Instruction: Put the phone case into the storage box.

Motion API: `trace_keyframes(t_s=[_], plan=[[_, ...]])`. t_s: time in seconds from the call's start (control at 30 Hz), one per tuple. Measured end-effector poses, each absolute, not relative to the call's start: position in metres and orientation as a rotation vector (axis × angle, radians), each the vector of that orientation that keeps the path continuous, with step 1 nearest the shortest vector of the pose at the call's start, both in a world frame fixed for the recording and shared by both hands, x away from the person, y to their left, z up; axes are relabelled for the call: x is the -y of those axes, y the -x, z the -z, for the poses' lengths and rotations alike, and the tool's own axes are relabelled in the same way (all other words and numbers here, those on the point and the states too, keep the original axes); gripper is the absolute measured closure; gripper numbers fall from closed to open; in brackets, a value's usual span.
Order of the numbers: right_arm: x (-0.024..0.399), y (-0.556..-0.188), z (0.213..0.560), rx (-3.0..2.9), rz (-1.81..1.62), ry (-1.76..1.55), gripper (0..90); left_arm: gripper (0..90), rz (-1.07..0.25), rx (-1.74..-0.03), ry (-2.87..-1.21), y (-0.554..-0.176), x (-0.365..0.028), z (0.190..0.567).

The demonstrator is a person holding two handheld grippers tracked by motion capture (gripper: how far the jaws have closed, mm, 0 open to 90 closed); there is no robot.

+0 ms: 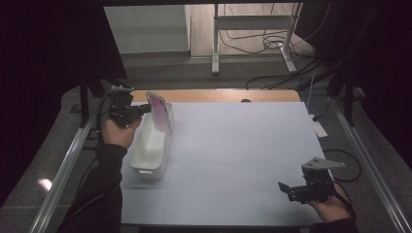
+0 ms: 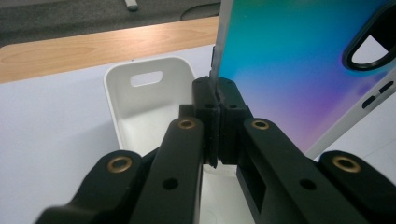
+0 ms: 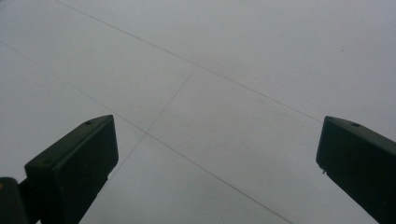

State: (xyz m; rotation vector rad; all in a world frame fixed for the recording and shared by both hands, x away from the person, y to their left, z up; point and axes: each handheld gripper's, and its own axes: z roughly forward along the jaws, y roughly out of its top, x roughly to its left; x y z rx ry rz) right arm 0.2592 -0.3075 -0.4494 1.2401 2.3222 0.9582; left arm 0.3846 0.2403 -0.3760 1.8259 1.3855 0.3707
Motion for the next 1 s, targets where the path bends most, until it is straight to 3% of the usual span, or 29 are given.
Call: trace_keyframes(t_s=[1.0], plan=[[0.312, -0.252, 0.451, -2.299, -0.988, -1.244, 0.0, 88.5, -0.468, -1.522, -1.772, -0.413, -0.253, 0.383]])
